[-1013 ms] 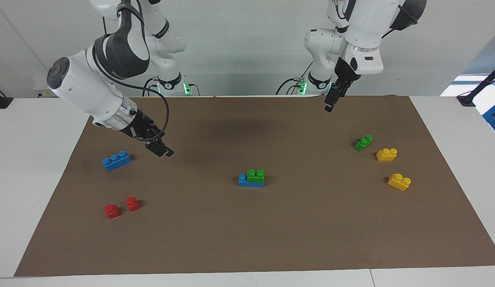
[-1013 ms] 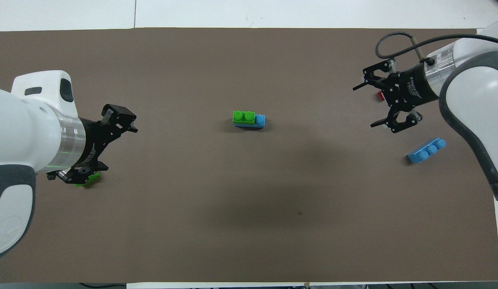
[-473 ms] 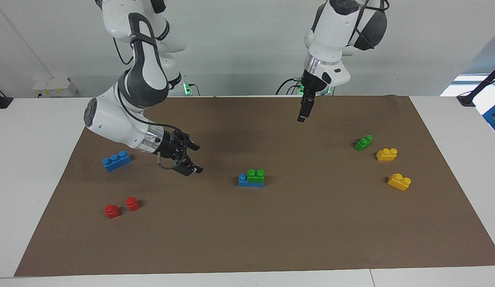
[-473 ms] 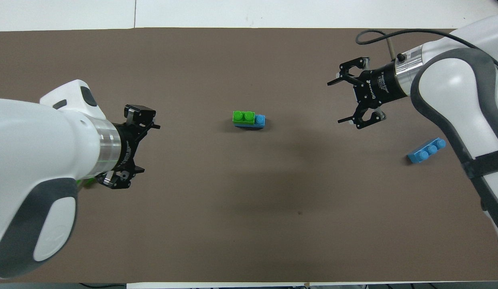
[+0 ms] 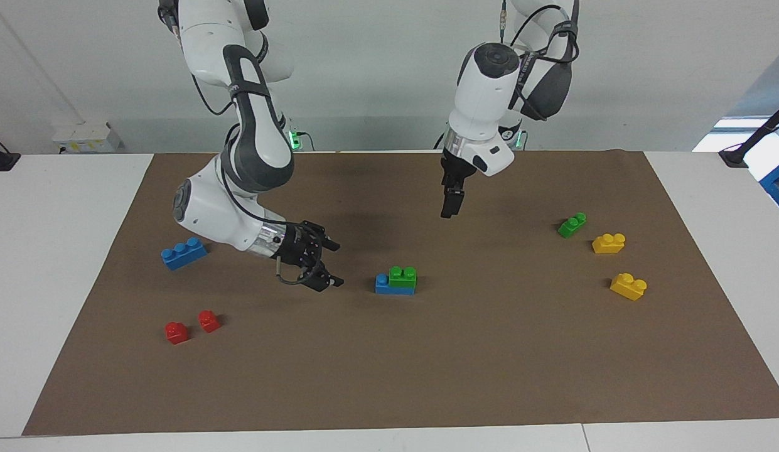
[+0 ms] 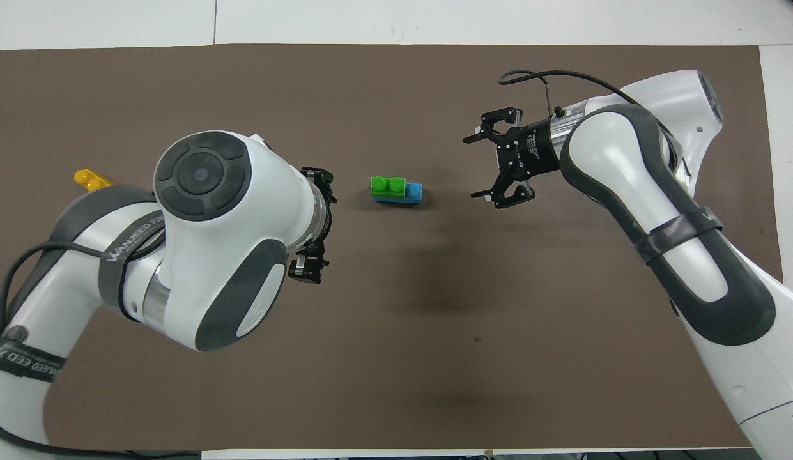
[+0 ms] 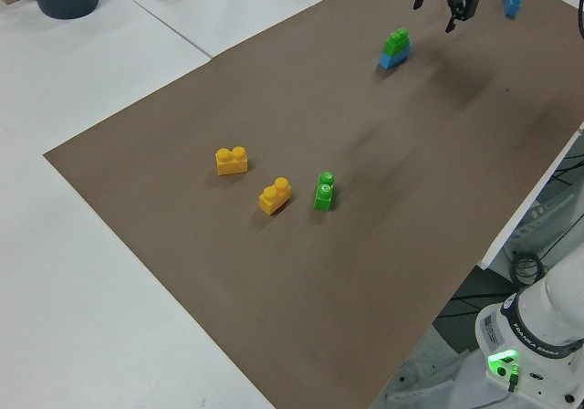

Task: Remove green block with left arm and hold with right
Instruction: 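Move the left gripper toward the green-blue block while the right gripper approaches it, then grasp the green block with the left gripper while the right gripper grasps the blue block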

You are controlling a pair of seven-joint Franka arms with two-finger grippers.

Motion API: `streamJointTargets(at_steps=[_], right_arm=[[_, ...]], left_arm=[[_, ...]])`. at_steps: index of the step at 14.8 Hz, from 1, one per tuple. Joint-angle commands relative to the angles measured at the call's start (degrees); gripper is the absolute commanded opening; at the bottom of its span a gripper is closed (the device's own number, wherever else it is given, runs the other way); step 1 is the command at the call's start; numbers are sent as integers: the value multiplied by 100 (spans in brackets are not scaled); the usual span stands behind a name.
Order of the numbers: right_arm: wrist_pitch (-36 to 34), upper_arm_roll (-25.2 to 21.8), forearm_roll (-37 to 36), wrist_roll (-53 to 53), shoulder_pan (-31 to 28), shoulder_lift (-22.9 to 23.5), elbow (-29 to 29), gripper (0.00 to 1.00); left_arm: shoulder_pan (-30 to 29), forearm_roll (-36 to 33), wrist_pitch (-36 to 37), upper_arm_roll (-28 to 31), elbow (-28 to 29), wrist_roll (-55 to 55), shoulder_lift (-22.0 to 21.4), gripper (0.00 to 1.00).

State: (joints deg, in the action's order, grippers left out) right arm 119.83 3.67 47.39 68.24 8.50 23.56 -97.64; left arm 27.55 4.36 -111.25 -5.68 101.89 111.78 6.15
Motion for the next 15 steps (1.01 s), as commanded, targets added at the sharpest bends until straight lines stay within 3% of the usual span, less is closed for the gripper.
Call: streamJointTargets(at_steps=[1,6,10,15], right_arm=[[400,20,139,102,160,236,0,100],[568,20,139,93,231,561,228,100],[910,20,208,111,537,694,237,100],[1121,20,315,120,661,729,176,100]], left_arm=[[136,-120,24,67,-589,571,569,99],[189,-137,-11,85,-1311,1135,1247,99],[286,-321,25,120,-1960,1362,2046,99],[269,-392,-335,137,-2085,1425,2267,99]])
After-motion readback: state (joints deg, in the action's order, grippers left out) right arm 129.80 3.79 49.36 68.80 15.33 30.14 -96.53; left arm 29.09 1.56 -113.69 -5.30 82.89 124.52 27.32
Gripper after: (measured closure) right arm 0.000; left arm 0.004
